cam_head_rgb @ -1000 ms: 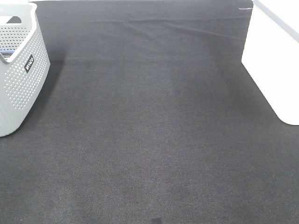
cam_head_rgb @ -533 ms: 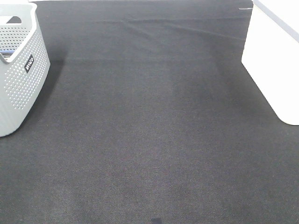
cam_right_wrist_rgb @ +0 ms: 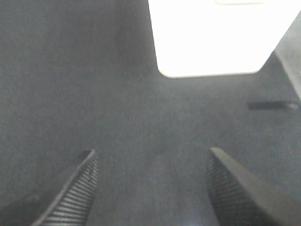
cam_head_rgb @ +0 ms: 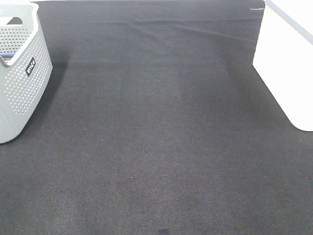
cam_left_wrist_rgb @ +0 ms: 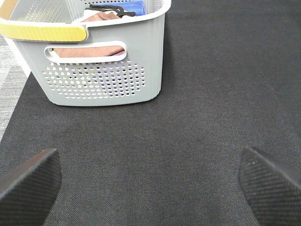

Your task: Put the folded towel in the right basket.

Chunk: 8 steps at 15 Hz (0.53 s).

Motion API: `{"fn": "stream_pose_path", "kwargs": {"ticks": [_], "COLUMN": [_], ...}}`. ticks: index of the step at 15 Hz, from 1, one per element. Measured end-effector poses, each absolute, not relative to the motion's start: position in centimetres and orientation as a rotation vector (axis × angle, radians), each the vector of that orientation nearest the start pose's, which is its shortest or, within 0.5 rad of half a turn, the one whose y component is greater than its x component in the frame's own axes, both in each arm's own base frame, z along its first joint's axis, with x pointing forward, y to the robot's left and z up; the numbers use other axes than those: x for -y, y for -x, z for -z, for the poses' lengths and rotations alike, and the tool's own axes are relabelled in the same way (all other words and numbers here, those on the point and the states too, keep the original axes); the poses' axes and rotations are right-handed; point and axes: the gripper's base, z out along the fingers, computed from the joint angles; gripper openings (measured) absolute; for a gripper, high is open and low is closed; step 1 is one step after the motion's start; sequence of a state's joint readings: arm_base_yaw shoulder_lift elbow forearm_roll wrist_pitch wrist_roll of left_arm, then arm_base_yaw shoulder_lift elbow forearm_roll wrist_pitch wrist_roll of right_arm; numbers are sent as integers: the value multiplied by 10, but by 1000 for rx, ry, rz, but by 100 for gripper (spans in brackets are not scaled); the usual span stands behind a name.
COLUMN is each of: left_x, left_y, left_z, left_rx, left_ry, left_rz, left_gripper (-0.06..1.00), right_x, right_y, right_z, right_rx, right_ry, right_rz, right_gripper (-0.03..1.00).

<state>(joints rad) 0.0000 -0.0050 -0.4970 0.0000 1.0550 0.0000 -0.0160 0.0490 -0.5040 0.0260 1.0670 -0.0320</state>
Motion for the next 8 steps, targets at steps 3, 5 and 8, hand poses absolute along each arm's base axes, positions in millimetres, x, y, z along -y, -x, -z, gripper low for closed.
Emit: {"fn": "stream_pose_path", "kwargs": {"ticks": [3, 5, 8], "left_x": [0, 0, 0], "left_y": [5, 5, 5], "left_z": [-277, -277, -277], "left_rx": [-2037, -2037, -2037], "left_ry": [0, 0, 0], "left_rz": [0, 0, 0], "left_gripper": [97, 97, 97], "right_x": [-2, -2, -2], "right_y": [7, 7, 7], "right_z": [-278, -278, -278], "right_rx": [-2040, -2039, -2039], "right_ry": [18, 18, 18], "right_rz": [-1, -1, -1], "right_gripper": [63, 63, 63]}}
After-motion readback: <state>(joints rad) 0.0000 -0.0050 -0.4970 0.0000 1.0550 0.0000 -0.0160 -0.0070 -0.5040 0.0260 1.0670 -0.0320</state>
